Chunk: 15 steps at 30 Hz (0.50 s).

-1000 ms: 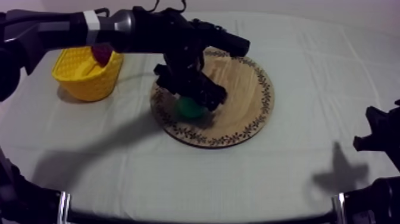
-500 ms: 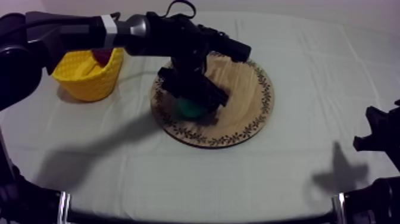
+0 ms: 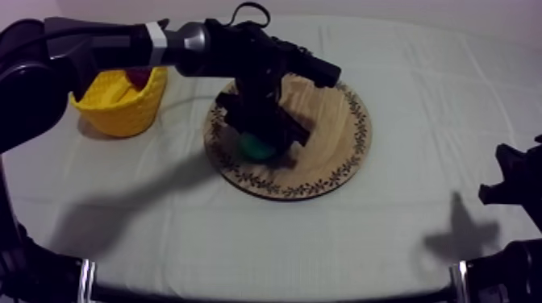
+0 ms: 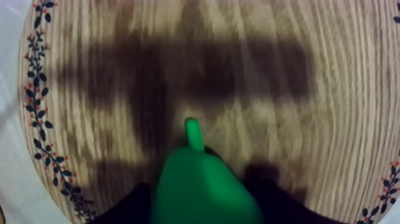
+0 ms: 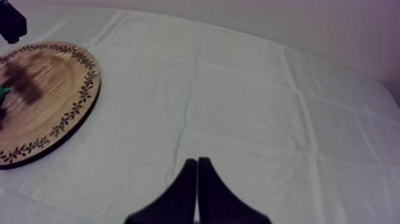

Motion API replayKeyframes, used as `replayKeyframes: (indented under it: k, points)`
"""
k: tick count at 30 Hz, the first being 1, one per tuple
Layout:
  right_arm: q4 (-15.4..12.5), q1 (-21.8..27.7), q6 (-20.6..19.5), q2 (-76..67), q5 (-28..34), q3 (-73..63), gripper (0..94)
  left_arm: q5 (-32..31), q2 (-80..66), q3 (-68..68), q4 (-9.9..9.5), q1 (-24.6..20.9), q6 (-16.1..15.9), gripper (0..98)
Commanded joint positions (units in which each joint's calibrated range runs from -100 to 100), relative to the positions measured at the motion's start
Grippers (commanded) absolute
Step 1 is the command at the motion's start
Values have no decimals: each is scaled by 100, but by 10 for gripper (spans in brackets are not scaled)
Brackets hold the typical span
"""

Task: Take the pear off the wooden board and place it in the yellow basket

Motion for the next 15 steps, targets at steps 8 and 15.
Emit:
replayKeyframes:
  k: [8, 15]
  points:
    - [0, 1, -2, 1, 3, 5, 5, -56, -131, 33, -41, -29, -15, 439]
    - [0, 1, -2, 1, 3, 5, 5, 204, -823, 270, -70, -131, -27, 432]
